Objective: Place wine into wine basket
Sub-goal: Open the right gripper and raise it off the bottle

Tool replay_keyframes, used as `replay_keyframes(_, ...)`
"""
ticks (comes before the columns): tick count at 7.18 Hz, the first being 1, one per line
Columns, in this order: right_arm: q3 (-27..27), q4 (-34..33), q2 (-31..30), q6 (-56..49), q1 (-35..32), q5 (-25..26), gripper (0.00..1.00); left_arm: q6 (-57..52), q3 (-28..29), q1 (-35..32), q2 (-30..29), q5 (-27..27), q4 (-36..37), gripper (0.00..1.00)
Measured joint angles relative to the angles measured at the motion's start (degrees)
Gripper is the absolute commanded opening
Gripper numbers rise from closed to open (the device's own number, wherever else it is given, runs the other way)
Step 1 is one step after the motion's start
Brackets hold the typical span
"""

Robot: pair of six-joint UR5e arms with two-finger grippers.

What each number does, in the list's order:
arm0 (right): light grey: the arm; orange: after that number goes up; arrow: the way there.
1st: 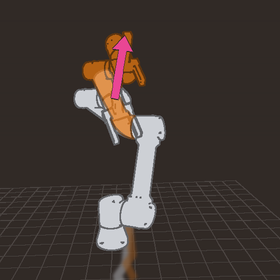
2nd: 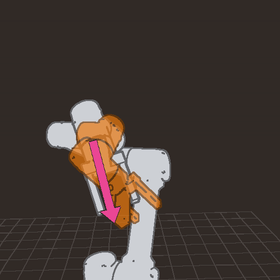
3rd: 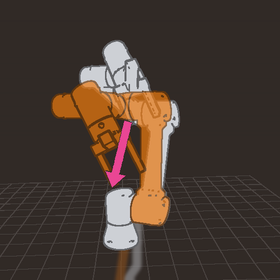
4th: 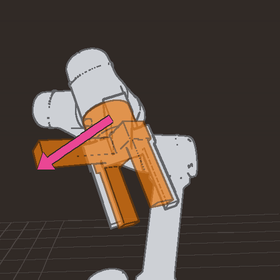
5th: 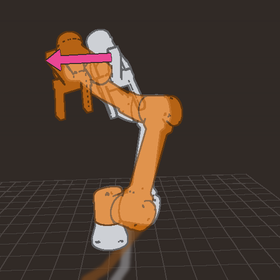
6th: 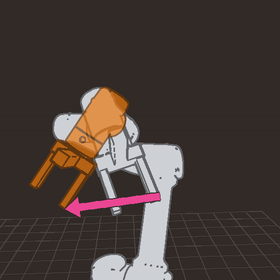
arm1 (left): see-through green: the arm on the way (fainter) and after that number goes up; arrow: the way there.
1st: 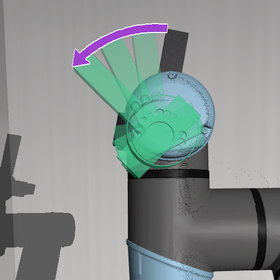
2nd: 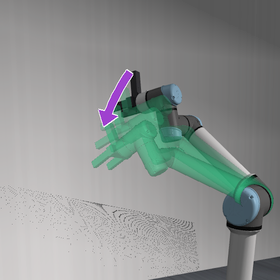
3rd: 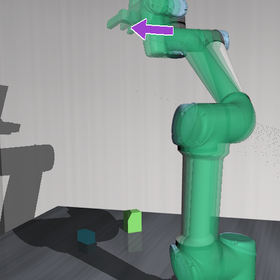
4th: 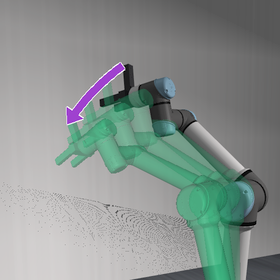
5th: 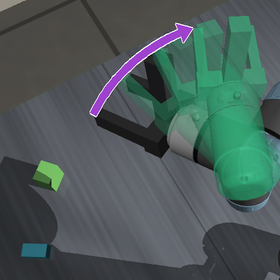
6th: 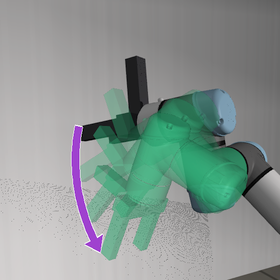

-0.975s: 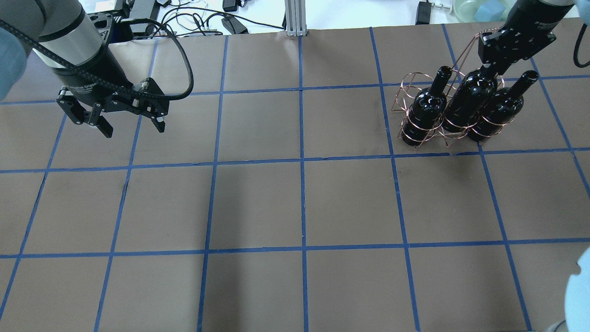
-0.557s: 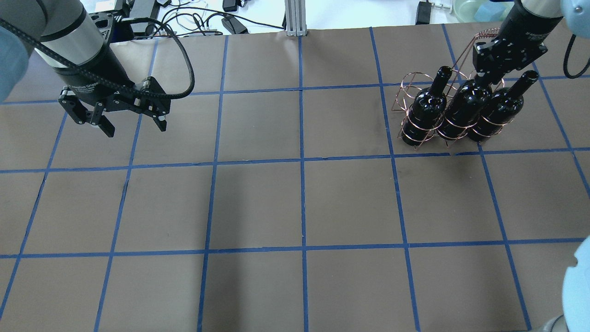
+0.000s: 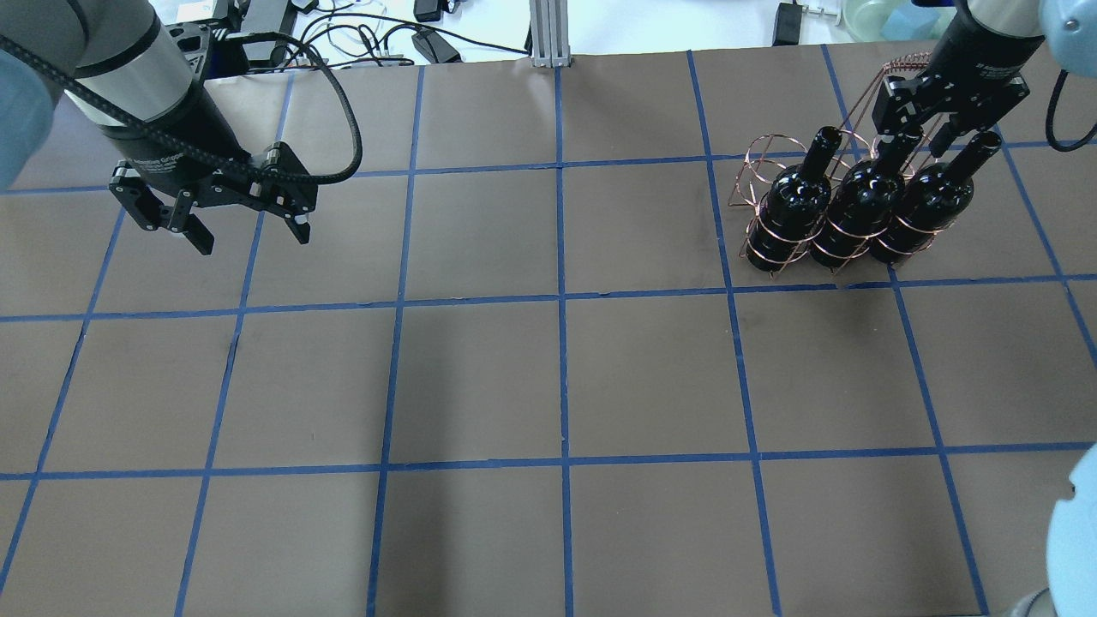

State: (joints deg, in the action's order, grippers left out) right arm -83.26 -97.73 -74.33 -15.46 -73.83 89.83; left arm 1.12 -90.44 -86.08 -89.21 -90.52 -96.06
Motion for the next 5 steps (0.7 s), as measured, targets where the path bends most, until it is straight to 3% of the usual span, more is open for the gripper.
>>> replay_keyframes(2, 1.3, 1.8, -2.8, 1.4, -1.3, 0.3, 1.00, 0.0, 0.0, 0.0, 0.0, 0.0, 0.0, 1.00)
replay_keyframes(5, 2.2, 12.0, -10.7, 13.5, -9.8, 0.4, 1.00, 0.0, 0.0, 0.0, 0.0, 0.0, 0.0, 1.00)
